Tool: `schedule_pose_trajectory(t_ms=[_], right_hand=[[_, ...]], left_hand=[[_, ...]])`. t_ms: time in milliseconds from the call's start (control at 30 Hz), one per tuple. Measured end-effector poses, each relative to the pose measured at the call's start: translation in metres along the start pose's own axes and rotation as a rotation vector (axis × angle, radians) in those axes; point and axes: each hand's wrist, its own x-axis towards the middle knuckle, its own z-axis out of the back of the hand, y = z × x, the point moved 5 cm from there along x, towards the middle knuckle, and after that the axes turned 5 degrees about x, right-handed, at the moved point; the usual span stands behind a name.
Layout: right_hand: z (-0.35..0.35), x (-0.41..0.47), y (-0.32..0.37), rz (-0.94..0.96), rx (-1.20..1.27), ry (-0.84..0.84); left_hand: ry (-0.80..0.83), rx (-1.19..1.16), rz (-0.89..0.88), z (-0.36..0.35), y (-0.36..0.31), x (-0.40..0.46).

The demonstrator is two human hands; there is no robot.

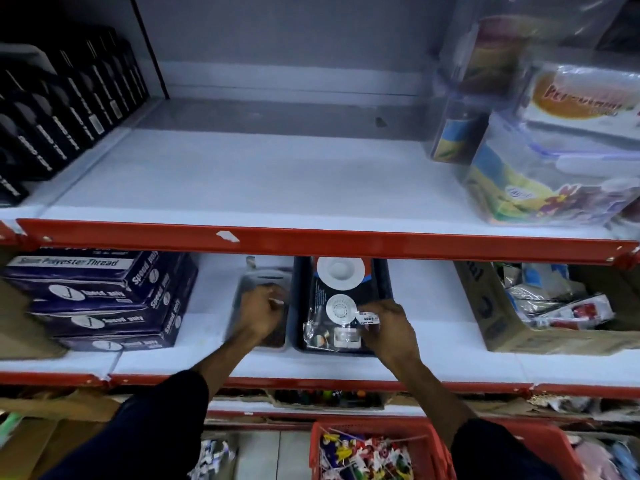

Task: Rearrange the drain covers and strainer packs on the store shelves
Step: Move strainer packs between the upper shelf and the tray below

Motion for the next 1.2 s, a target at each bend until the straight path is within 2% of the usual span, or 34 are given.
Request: schedule_pose_trajectory(t_ms=[67,200,300,500,667,800,900,1067,1200], right_hand=[[-0.012,0.002,0.007,0.051,-0.052,0.095],[-0.026,0.008,0.015,0.061,-0.127,0.192],[-0.030,0.009,0.018,0.051,-0.172,0.224],[-0.032,0.004,0.031,0.118,-0.152,0.215],[-0.040,-0.005,0.046,0.185,-0.219,0.345],[-0.044,-0.014,0.051,0.216,-0.284,0.410],[-0.044,-0.019,0.055,0.202,-0.295,0.398],[-0.045,-0.035,0.055,0.164,-0.310,0.455],[-0.043,-0.049,0.060,0.137,-0.320,0.469]], left_hand=[[0.044,0.104,-0.072,0.008,0.012,0.014],[0.389,0.427,-0.069,-0.013,0.043,0.031],[0.473,0.495,-0.086,-0.025,0.053,0.034],[0.487,0.547,-0.156,-0.025,0.054,0.034],[0.350,0.507,-0.229,-0.011,0.039,0.008],[0.418,0.550,-0.219,-0.020,0.048,-0.030],[0.376,0.536,-0.208,-0.019,0.049,-0.045],[0.468,0.524,-0.155,-0.020,0.048,-0.066],[0.476,0.513,-0.191,-0.016,0.042,-0.079]])
